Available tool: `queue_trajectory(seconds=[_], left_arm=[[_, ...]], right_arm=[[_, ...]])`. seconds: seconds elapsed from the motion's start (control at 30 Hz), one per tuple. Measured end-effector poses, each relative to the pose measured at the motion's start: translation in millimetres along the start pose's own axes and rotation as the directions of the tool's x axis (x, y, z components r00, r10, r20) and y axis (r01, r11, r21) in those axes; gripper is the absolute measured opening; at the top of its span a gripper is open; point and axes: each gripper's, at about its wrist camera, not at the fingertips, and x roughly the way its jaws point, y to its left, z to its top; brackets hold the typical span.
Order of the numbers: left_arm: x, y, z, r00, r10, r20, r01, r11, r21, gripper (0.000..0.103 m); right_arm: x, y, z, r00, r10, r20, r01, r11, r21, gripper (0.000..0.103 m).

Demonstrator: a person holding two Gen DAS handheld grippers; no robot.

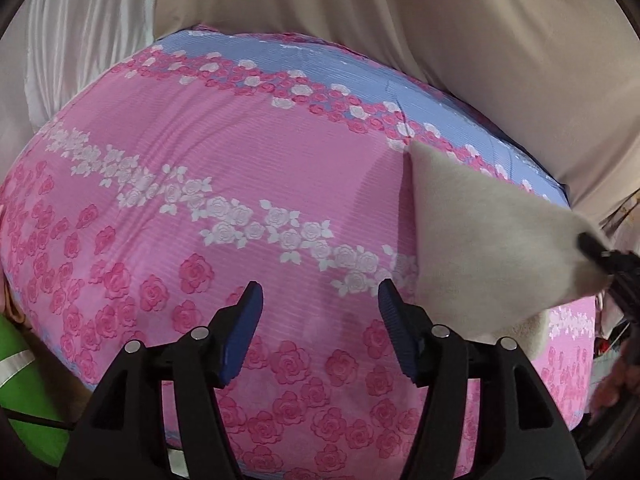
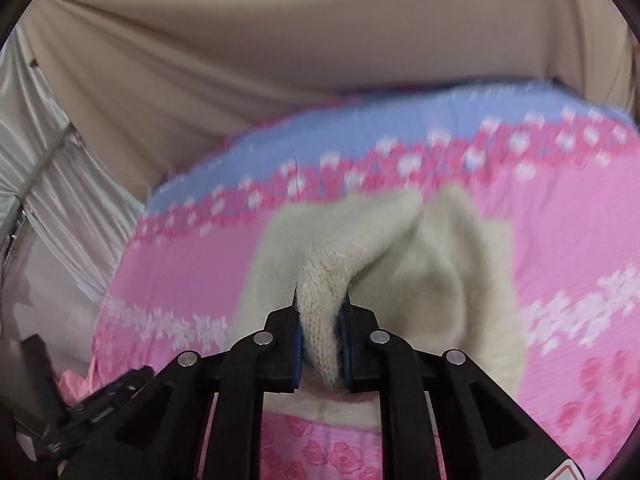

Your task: Fold small clothes

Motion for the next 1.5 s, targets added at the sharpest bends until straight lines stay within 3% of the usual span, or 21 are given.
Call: queue_trajectory(seconds=[0.07,0.13,0.17,0.2,0.33,0.47,0.6,0.67,0.73,0.77,0.87,0.9,0.93,1.0,1.07,1.1,1.17,1.23,1.33,1.47,1.5], left_arm=[[3.3,-10.7,0.3,1.000,-0.023,-0.010,0.023,1.000,0.019,0.059],[11.0,-30.5,-0.7,0.998,-0.056,-0.039,0.058,0.997,0.049,0.059],[14.3,-38.4,-1.9,0.996,-0.073,-0.049,0.076,0.995,0.060,0.060],[19.7,-51.1,-4.0,0.993,-0.093,-0.068,0.098,0.992,0.076,0.060],[34.1,-97.2,-20.5,0.984,-0.131,-0.123,0.150,0.975,0.162,0.064],[51.9,-121.9,-41.3,0.967,-0.159,-0.201,0.194,0.967,0.164,0.066],[73.4,-129.4,-46.5,0.953,-0.176,-0.245,0.201,0.976,0.082,0.066],[83.9,-133.6,-44.1,0.956,-0.156,-0.248,0.181,0.980,0.078,0.059],[97.3,-141.5,-41.2,0.952,-0.145,-0.269,0.184,0.975,0.128,0.037],[97.9,-143.0,-38.8,0.950,-0.144,-0.277,0.189,0.972,0.143,0.031],[80.6,-143.3,-28.0,0.952,-0.167,-0.258,0.208,0.968,0.142,0.028],[75.0,-143.5,-26.1,0.955,-0.166,-0.247,0.206,0.967,0.147,0.028],[71.9,-144.1,-25.3,0.960,-0.148,-0.239,0.189,0.969,0.161,0.028],[79.6,-143.1,-28.7,0.961,-0.105,-0.257,0.155,0.971,0.183,0.029],[92.5,-140.3,-36.7,0.950,-0.079,-0.302,0.139,0.973,0.182,0.033],[90.2,-138.3,-37.1,0.950,-0.082,-0.300,0.139,0.975,0.175,0.034],[74.1,-134.4,-36.1,0.958,-0.116,-0.262,0.163,0.973,0.163,0.036],[58.9,-129.3,-32.9,0.964,-0.134,-0.228,0.174,0.971,0.165,0.040],[46.1,-123.2,-28.9,0.970,-0.142,-0.197,0.174,0.971,0.161,0.046],[41.1,-124.3,-15.9,0.975,-0.147,-0.167,0.172,0.974,0.148,0.046],[40.4,-124.8,-12.9,0.975,-0.153,-0.161,0.177,0.974,0.143,0.046]], right_arm=[[-3.3,-21.8,-11.4,0.995,-0.098,0.015,0.098,0.995,-0.033,0.013],[31.1,-61.9,-39.3,0.981,-0.168,-0.100,0.167,0.986,-0.020,0.017],[59.0,-87.4,-59.4,0.961,-0.173,-0.213,0.182,0.983,0.020,0.017],[69.1,-101.4,-70.1,0.956,-0.142,-0.258,0.166,0.983,0.073,0.018],[40.4,-109.0,-68.3,0.990,-0.015,-0.143,0.047,0.973,0.226,0.031],[32.1,-113.6,-72.4,0.989,0.017,-0.149,0.021,0.967,0.252,0.035],[48.5,-118.1,-84.9,0.984,0.052,-0.168,0.002,0.951,0.308,0.040],[53.6,-116.9,-88.3,0.984,0.057,-0.168,-0.002,0.951,0.310,0.040],[53.9,-115.9,-81.5,0.982,0.089,-0.165,-0.036,0.953,0.302,0.015],[46.3,-113.1,-77.4,0.985,0.095,-0.147,-0.048,0.955,0.294,0.015],[-0.2,-103.0,-56.9,0.996,0.086,-0.039,-0.074,0.965,0.253,0.008],[-16.1,-100.9,-53.1,0.999,0.045,-0.007,-0.042,0.976,0.215,0.000],[-23.9,-104.4,-53.7,1.000,-0.010,0.003,0.009,0.983,0.184,0.000],[-2.8,-125.5,-66.7,0.989,-0.117,-0.092,0.129,0.981,0.142,0.000],[27.3,-153.5,-90.2,0.953,-0.174,-0.247,0.223,0.958,0.183,0.000],[25.3,-162.0,-98.0,0.954,-0.151,-0.260,0.217,0.945,0.247,0.001],[3.9,-161.2,-98.6,0.985,-0.046,-0.164,0.100,0.935,0.339,0.012],[-10.2,-144.8,-90.4,0.994,-0.014,-0.110,0.048,0.947,0.316,0.038],[-3.0,-115.2,-75.9,0.995,0.039,-0.090,-0.018,0.974,0.227,0.059],[44.6,-96.0,-76.7,0.984,0.077,-0.158,-0.043,0.977,0.208,0.059],[49.7,-95.4,-82.0,0.982,0.076,-0.173,-0.040,0.979,0.200,0.036]])
